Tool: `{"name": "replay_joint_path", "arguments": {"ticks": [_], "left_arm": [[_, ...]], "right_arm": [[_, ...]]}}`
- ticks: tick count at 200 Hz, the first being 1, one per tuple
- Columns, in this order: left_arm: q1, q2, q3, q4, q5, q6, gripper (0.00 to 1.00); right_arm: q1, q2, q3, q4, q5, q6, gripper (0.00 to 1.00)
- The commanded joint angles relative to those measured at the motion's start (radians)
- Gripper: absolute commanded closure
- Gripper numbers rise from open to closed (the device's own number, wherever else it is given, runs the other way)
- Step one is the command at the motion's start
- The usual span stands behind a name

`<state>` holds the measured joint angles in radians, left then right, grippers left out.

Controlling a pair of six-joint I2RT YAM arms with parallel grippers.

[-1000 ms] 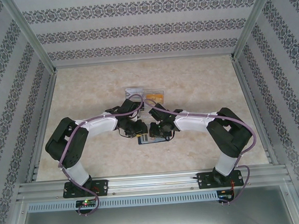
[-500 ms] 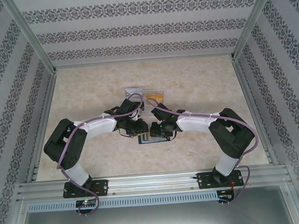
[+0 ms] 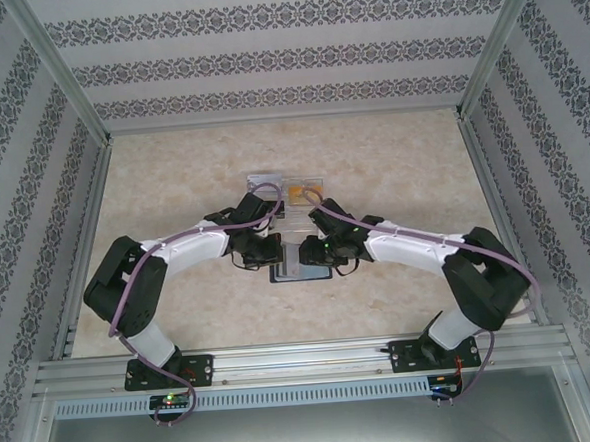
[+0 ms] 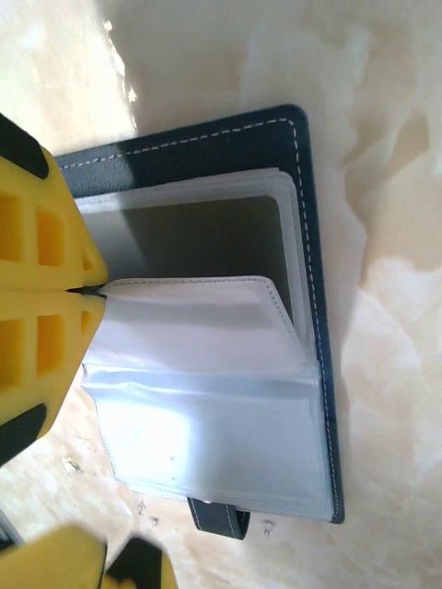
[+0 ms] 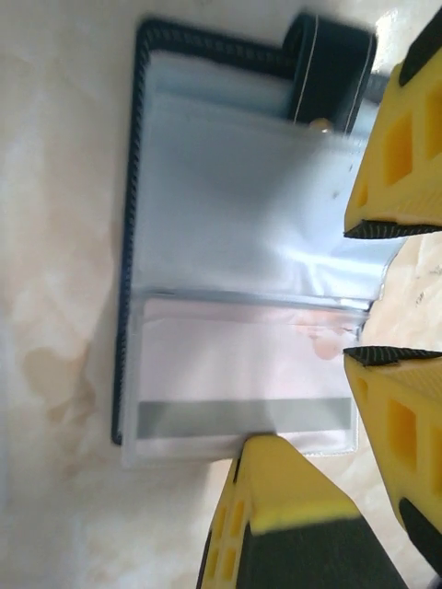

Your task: Take the credit cards out of the card holder

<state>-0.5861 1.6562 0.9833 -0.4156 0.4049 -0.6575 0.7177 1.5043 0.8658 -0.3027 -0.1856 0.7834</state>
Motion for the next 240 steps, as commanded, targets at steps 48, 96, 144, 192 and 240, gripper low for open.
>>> {"name": "replay_joint_path", "arguments": {"ticks": [48, 96, 144, 192, 240], "left_arm": [[0.020, -0.043, 0.023, -0.028, 0.060, -0.007, 0.77], [0.020, -0.018, -0.038, 0.246, 0.271, -0.184, 0.53], [0.015, 0.017, -0.053, 0.391, 0.350, -0.286, 0.39], [0.044, 0.036, -0.068, 0.398, 0.340, -0.310, 0.36], [0.089, -0.020, -0.075, 0.232, 0.222, -0.234, 0.38]], "right_arm": [[-0.041, -0.118, -0.101, -0.024, 0.143, 0.064, 0.61], [-0.075, -0.198, -0.136, -0.041, 0.166, 0.076, 0.61], [-0.098, -0.239, -0.155, -0.045, 0.161, 0.073, 0.61], [-0.101, -0.248, -0.153, -0.045, 0.154, 0.049, 0.61], [-0.055, -0.167, -0.090, -0.042, 0.124, 0.014, 0.69]]}}
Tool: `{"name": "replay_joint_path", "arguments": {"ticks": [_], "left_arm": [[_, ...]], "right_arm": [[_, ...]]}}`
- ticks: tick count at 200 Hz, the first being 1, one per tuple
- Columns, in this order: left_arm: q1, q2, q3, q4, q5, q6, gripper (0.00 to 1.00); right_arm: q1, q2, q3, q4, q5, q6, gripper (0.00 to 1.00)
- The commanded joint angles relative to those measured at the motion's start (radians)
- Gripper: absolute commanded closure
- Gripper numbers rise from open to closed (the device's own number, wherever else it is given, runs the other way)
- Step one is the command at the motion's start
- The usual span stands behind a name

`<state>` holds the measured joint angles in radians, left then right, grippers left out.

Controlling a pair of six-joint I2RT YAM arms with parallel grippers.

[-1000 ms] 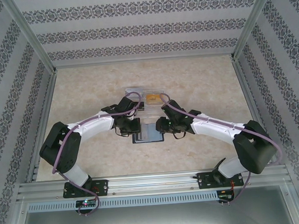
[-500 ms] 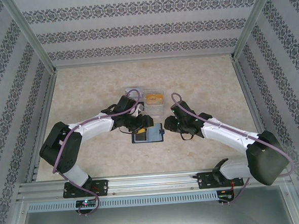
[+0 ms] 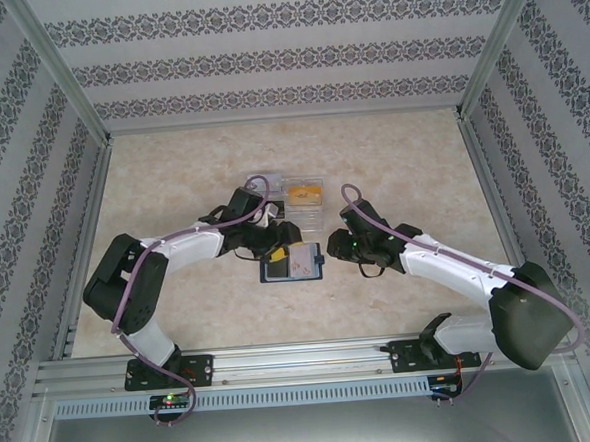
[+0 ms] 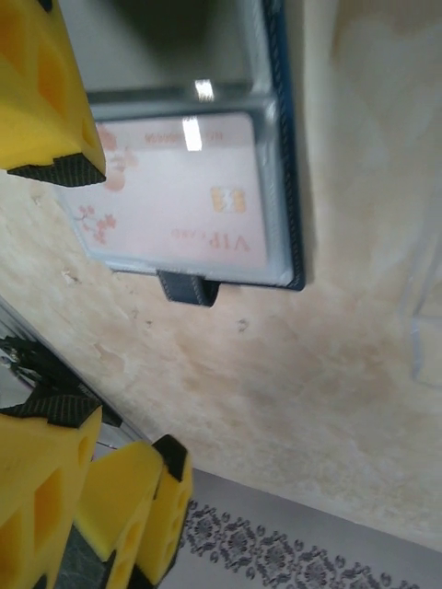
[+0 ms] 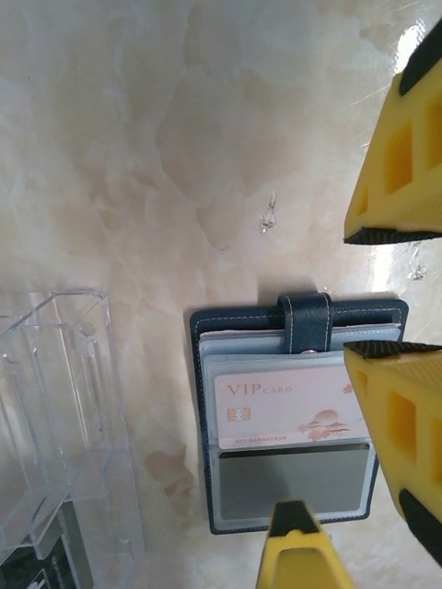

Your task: Take the credit cards out of the card holder

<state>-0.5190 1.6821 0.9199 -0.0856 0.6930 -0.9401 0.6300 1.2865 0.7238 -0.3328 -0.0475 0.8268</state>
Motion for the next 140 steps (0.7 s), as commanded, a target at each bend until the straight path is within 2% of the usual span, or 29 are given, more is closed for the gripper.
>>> {"name": "replay_joint_path", "arguments": {"ticks": [1, 35, 67, 140], "left_arm": [[0.022, -0.046, -0.011, -0.102, -0.067, 0.049, 0.38], [0.022, -0.037, -0.010, -0.117, -0.067, 0.059, 0.41], [0.019, -0.017, -0.001, -0.093, -0.037, 0.046, 0.43], [-0.004, 0.039, 0.030, -0.090, -0.015, 0.047, 0.57]], "right_arm": [[0.036, 0.055, 0.054, -0.011, -0.013, -0.031, 0.69], [0.113, 0.187, 0.140, -0.014, -0.012, -0.016, 0.79], [0.151, 0.278, 0.181, 0.006, -0.025, 0.012, 0.81], [0.136, 0.350, 0.194, -0.007, -0.032, 0.032, 0.82]]}}
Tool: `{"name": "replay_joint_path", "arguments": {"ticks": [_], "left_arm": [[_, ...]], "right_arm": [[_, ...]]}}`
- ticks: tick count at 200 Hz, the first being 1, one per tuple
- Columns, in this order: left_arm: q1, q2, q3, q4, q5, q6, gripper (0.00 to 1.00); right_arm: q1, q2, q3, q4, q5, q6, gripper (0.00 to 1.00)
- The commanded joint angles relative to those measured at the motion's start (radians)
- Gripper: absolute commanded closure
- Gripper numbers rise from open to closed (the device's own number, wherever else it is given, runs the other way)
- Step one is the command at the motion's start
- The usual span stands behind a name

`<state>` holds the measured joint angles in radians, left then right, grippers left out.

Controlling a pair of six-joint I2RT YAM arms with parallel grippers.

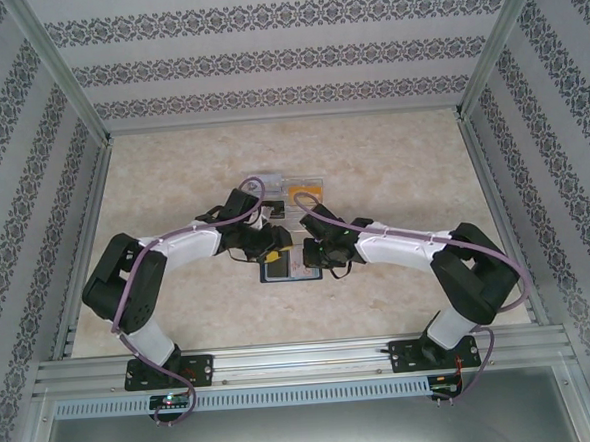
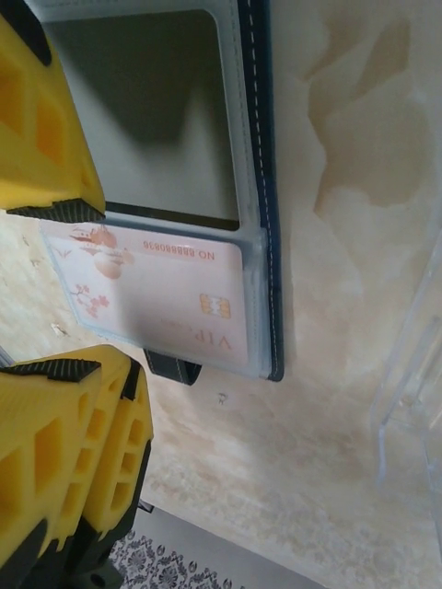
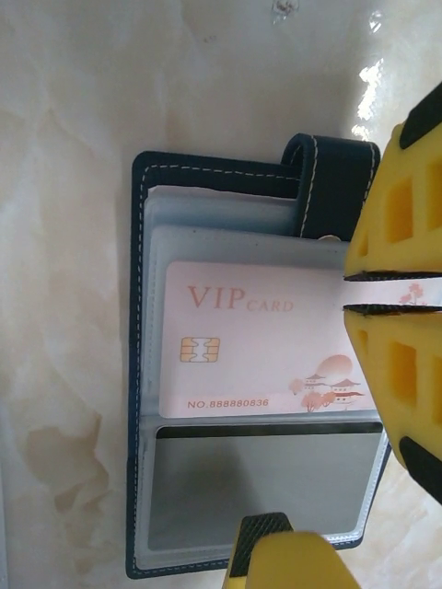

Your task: Take the credit cards out of the card holder

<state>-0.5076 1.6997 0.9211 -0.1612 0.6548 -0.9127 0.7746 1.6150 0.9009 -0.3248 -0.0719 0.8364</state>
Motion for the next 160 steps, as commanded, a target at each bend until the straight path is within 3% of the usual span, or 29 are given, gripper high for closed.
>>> {"name": "replay_joint_path", "arguments": {"ticks": [1, 48, 160], "left_arm": [[-0.015, 0.022, 0.029, -0.014, 0.022, 0.020, 0.57], [-0.032, 0.059, 0.031, 0.000, 0.014, 0.000, 0.65], [-0.035, 0.105, 0.039, -0.022, 0.038, 0.052, 0.69]], "right_arm": [[-0.010, 0.022, 0.017, -0.016, -0.009, 0.022, 0.82], [-0.027, 0.046, 0.008, -0.022, -0.022, 0.027, 0.82], [-0.044, 0.121, -0.014, -0.020, -0.079, 0.034, 0.84]]}}
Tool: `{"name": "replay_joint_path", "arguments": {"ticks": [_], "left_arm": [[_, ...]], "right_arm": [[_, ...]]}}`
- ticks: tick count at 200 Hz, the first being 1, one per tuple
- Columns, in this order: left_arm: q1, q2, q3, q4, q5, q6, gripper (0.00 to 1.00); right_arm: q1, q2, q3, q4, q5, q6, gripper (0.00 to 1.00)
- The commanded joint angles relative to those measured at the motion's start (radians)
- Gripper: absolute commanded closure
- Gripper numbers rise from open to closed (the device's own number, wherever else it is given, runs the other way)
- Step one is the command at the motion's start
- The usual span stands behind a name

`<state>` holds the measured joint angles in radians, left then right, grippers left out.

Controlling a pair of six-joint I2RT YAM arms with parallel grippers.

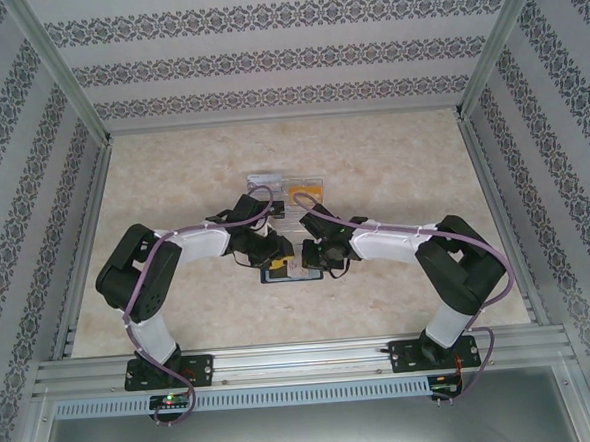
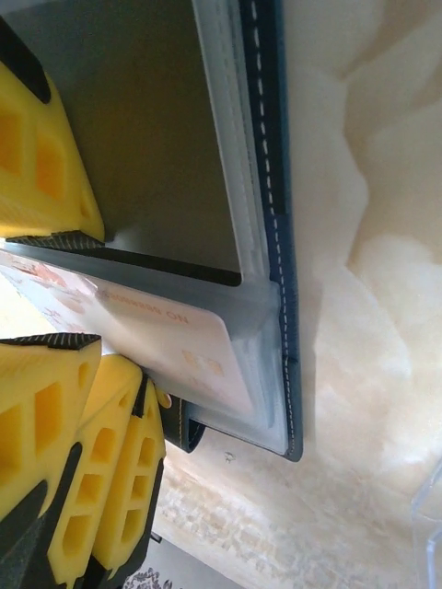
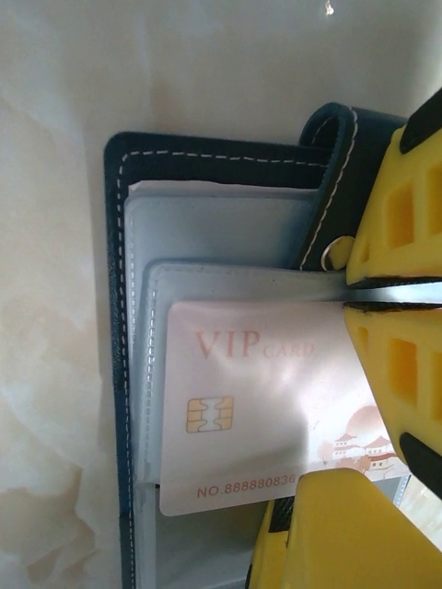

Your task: Take the credit cards out of the card holder

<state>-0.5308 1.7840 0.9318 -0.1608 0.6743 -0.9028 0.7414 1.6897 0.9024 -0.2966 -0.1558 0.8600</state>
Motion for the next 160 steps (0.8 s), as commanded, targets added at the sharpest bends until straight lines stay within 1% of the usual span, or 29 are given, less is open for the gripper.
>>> {"name": "replay_joint_path", "arguments": {"ticks": [1, 63, 85, 119, 160], "left_arm": [[-0.012, 0.020, 0.029, -0.024, 0.018, 0.043, 0.69], [-0.010, 0.003, 0.043, -0.019, 0.051, 0.098, 0.75], [-0.008, -0.008, 0.018, 0.052, 0.109, 0.075, 0.76], [-0.002, -0.031, 0.004, 0.047, 0.107, 0.085, 0.81], [0.010, -0.047, -0.013, 0.053, 0.108, 0.086, 0.84]], "right_arm": [[-0.010, 0.047, -0.016, -0.048, 0.005, 0.010, 0.84], [-0.015, 0.055, -0.020, -0.060, 0.013, 0.007, 0.84], [-0.015, 0.059, -0.018, -0.065, 0.013, 0.007, 0.84], [-0.015, 0.062, -0.020, -0.060, 0.012, 0.005, 0.84], [-0.013, 0.062, -0.023, -0.061, 0.019, 0.006, 0.84]]}}
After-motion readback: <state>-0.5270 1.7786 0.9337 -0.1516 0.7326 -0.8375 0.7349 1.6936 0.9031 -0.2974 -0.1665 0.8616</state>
